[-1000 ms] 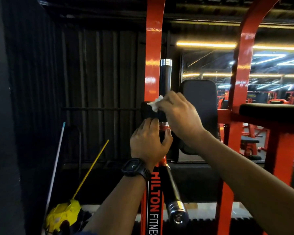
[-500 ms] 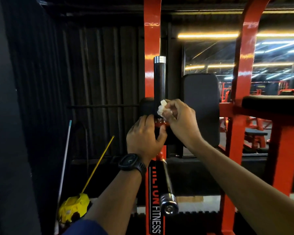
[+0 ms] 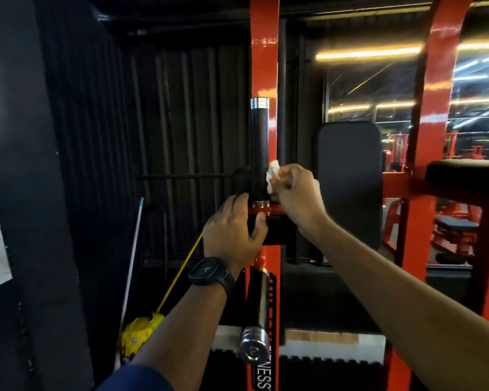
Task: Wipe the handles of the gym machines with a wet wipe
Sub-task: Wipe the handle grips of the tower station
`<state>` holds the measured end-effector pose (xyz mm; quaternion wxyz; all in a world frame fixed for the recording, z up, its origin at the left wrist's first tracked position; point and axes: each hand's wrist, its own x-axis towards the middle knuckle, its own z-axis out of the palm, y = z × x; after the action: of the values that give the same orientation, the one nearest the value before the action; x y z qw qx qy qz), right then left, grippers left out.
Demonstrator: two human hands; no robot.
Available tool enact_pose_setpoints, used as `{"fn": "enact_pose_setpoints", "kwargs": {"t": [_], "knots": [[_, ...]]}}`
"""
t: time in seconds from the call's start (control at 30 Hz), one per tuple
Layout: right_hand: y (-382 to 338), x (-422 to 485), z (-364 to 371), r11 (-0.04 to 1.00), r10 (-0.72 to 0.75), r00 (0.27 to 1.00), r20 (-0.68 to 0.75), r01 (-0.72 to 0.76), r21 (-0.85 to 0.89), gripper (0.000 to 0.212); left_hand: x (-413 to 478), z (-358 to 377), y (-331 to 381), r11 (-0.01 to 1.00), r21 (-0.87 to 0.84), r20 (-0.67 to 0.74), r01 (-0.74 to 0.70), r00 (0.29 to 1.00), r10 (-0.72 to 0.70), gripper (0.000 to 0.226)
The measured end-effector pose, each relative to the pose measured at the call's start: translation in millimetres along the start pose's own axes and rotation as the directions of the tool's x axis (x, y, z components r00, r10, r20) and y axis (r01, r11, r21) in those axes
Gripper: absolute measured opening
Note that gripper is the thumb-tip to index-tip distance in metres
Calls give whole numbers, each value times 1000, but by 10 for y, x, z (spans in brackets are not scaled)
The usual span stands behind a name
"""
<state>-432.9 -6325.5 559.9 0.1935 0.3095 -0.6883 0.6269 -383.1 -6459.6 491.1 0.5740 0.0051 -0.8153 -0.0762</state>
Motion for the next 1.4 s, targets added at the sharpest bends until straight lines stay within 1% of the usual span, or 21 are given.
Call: {"fn": "enact_pose_setpoints", "kwargs": {"t": [0.07, 0.1, 0.2, 0.3, 0.37, 0.43, 0.53, 0.57, 0.67, 0.73, 0.8, 0.87, 0.93, 1.03, 1.07, 1.17, 1.2, 1.27, 1.3, 1.33, 1.4], "knots": [[63, 37, -57, 995, 89, 981, 174, -96, 33, 8, 1, -6, 6, 1000, 5, 4, -3, 1000, 3, 55], [73, 71, -89, 992, 109, 973, 206, -120, 41, 9, 1, -3, 16, 1000, 4, 3, -2, 1000, 2, 55], [-38, 187, -65, 995, 52, 997, 58, -57, 86, 21, -6, 1, 30, 1000, -9, 2, 4, 1000, -4, 55], [-161, 283, 37, 983, 55, 996, -75, -41, 177, 15, -5, -13, 25, 1000, 4, 9, 0, 1000, 0, 56], [-112, 343, 41, 989, 100, 995, -1, -99, 109, 19, -1, -15, 24, 1000, 0, 12, -5, 1000, 5, 56], [-136, 421, -6, 980, 126, 988, 86, -138, 146, 21, 2, 0, 25, 1000, -11, -2, -4, 1000, 4, 56], [-381, 551, -47, 946, 27, 999, -24, -17, 324, 13, 3, 13, 18, 1000, -16, -9, -8, 1000, 7, 54], [-430, 590, -25, 943, -11, 997, -79, 37, 332, 7, 1, 11, 14, 1000, -11, -11, -9, 1000, 9, 54], [-367, 577, 63, 977, -64, 988, -137, 91, 194, 7, -2, 1, 8, 1000, 0, -5, -18, 1000, 18, 54], [-331, 577, 71, 973, -81, 983, -165, 113, 199, 5, -1, 7, 13, 1000, 1, -9, -17, 1000, 17, 53], [-414, 592, 74, 957, -209, 943, -257, 251, 142, 6, 10, 10, 13, 1000, -1, -8, -16, 1000, 16, 54], [-474, 580, 114, 925, -370, 883, -289, 381, -19, 8, 4, 3, 6, 1000, 3, -2, -16, 1000, 16, 54], [-417, 525, 136, 819, -563, 801, -201, 508, -267, 11, 7, -6, 7, 1000, 2, 4, -15, 1000, 15, 55], [-309, 518, 37, 448, -796, 596, 103, 696, -561, 19, 8, -1, 21, 1000, -13, 7, -4, 1000, 4, 55], [-318, 557, 14, 382, -821, 556, 128, 703, -601, 21, 9, -1, 22, 1000, -13, 8, -4, 1000, 4, 55], [-379, 588, 90, 392, -812, 581, 64, 622, -678, 19, -4, -7, 16, 1000, 6, 10, -9, 1000, 9, 55], [-371, 573, 146, 319, -819, 562, 115, 612, -724, 19, -4, -10, 16, 1000, 14, 9, -10, 1000, 10, 55], [-306, 567, 193, 54, -805, 473, 359, 660, -749, 25, 5, -11, 15, 1000, 14, 13, -10, 1000, 10, 55], [-310, 588, 165, -32, -788, 435, 436, 678, -735, 26, 3, -8, 14, 1000, 10, 15, -10, 1000, 10, 55], [-361, 645, 143, -48, -785, 432, 445, 674, -737, 25, 3, -6, 11, 1000, 10, 11, -8, 1000, 8, 56], [-497, 736, 142, 88, -814, 495, 305, 623, -777, 20, 5, -4, 12, 1000, 13, 15, -1, 1000, 1, 56]]}}
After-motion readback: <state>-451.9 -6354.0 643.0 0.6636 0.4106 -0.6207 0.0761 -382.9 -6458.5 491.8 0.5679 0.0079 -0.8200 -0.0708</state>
